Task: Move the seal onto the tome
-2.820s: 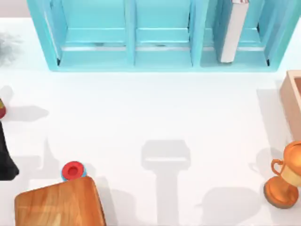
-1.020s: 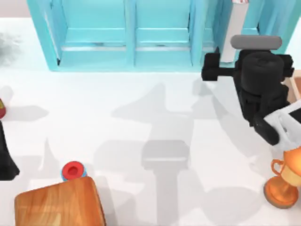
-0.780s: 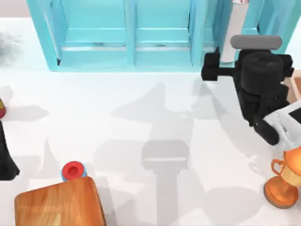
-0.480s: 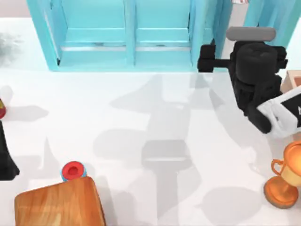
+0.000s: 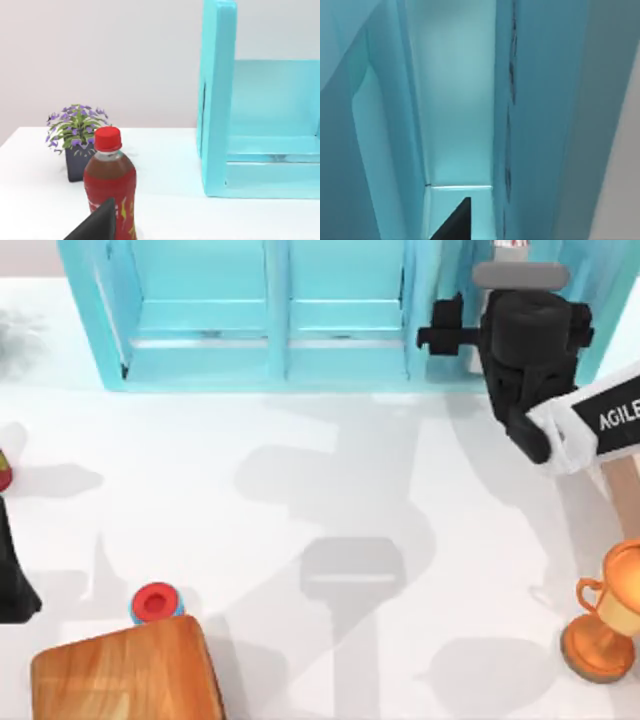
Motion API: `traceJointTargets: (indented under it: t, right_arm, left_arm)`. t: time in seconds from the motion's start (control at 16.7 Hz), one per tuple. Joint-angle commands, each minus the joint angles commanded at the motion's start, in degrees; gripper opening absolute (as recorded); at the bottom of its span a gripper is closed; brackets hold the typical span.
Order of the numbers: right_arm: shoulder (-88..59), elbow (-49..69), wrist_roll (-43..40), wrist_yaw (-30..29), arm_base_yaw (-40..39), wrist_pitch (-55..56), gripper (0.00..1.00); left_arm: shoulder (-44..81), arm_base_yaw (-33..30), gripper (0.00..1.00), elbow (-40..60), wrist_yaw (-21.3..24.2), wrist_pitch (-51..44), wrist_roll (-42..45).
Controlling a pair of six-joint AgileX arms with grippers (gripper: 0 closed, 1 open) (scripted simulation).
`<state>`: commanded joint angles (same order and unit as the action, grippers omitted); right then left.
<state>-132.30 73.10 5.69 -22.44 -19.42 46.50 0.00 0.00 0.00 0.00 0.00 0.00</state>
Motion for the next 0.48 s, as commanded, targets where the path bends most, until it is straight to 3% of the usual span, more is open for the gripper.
traceJointTargets:
  t: [0.3, 0.48]
  right_arm:
    - [-0.6, 0.9, -0.1, 0.2, 0.3, -0.3, 1.0]
    - [-0.6, 0.9, -0.1, 0.2, 0.3, -0.3, 0.77]
  left_arm:
    - [0.0, 0.0, 1.0, 0.0, 0.0, 0.0, 0.0]
    - [0.0, 0.0, 1.0, 0.0, 0.0, 0.0, 0.0]
